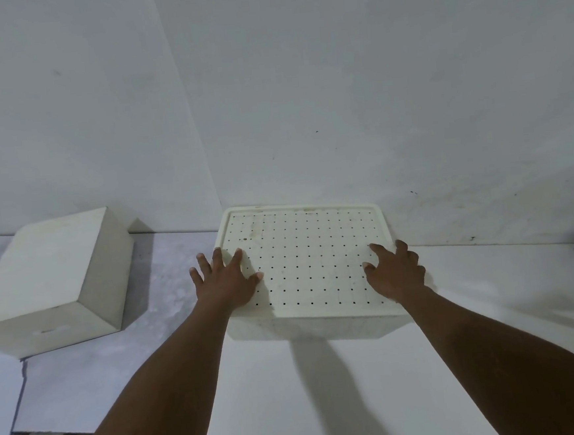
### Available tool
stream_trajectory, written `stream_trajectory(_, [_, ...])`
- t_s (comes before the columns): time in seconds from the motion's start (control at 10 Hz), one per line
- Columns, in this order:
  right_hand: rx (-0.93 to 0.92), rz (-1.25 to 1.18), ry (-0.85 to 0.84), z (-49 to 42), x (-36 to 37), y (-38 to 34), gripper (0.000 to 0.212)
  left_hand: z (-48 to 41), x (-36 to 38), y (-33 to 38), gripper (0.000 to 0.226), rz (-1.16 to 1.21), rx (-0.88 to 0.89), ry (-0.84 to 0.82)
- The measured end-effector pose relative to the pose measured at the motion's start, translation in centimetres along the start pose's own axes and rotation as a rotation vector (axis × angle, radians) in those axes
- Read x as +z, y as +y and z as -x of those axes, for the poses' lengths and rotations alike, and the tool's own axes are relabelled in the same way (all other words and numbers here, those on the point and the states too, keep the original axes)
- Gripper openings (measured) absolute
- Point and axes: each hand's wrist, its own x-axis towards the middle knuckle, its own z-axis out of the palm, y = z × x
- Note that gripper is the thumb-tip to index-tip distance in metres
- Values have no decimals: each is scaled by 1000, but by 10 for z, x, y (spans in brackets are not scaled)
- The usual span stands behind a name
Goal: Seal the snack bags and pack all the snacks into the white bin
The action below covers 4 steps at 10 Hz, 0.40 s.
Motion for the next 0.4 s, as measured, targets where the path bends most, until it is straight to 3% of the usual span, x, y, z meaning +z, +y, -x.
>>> stream_trajectory(0.4, [-348, 68, -85, 35, -109, 18, 61, 61, -73, 104, 82, 30, 296, -42])
